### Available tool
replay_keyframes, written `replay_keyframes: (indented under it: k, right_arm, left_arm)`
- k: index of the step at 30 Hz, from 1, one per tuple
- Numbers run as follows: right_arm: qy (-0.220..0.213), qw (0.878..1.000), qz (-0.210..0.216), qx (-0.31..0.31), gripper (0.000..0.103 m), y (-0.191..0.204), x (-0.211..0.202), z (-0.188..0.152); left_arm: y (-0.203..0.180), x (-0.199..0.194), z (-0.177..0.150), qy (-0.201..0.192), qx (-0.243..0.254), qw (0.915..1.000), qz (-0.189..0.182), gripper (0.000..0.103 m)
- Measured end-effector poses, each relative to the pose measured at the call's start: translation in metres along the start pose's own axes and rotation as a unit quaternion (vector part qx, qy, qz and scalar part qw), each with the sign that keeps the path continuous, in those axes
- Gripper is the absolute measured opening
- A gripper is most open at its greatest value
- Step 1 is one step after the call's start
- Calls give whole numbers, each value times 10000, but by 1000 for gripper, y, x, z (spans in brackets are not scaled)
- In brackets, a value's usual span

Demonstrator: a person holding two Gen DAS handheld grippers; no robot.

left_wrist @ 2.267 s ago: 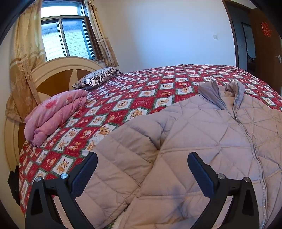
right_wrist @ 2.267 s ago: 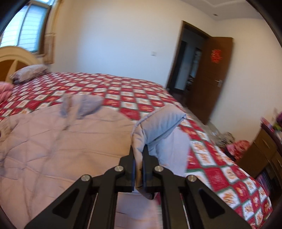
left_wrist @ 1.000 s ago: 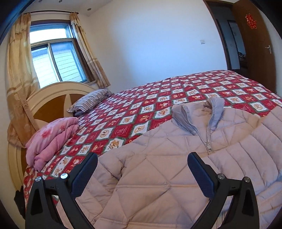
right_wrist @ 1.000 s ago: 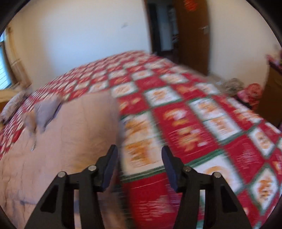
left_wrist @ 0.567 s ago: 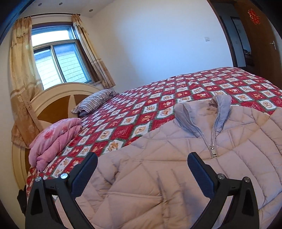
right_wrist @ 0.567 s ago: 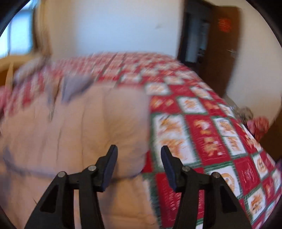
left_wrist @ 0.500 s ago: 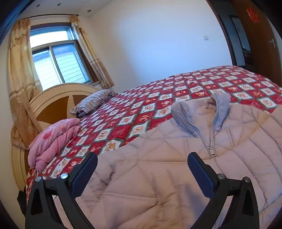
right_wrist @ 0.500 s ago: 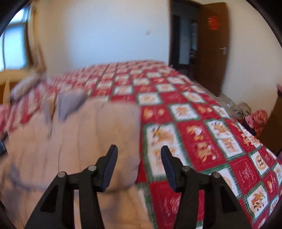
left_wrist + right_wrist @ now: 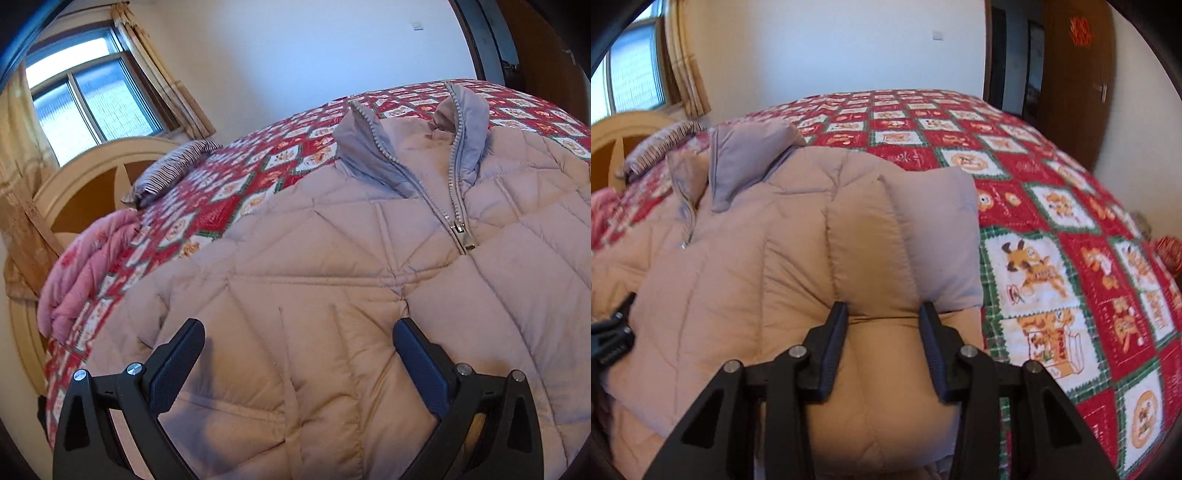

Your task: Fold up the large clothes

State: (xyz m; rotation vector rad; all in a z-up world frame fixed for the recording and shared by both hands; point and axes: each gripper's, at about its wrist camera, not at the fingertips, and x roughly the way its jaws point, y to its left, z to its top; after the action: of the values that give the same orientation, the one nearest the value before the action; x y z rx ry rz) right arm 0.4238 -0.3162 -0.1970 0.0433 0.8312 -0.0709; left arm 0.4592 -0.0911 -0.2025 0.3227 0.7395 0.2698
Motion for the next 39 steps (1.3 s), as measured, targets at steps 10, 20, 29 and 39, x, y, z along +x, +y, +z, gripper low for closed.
replay_keyframes:
  k: [10,20,29,39]
  right_arm:
    - [91,9985,-364,-393,45,9,-2,5]
    - [-204,9988,148,-429,64,40,-44,-10]
    - [128,9983,105,-563,54,45,-8,-20]
    - [55,9984,122,-550,54,43,-12,-25]
  left_arm:
    - [4,-6,6,181,16,9998,20,102]
    - [3,-22,-13,58,120,9996,-234,102]
    - [4,-13,-18,141,-43,9987,-484,102]
    - [3,-14,-17,145,-58,9986,-506,102]
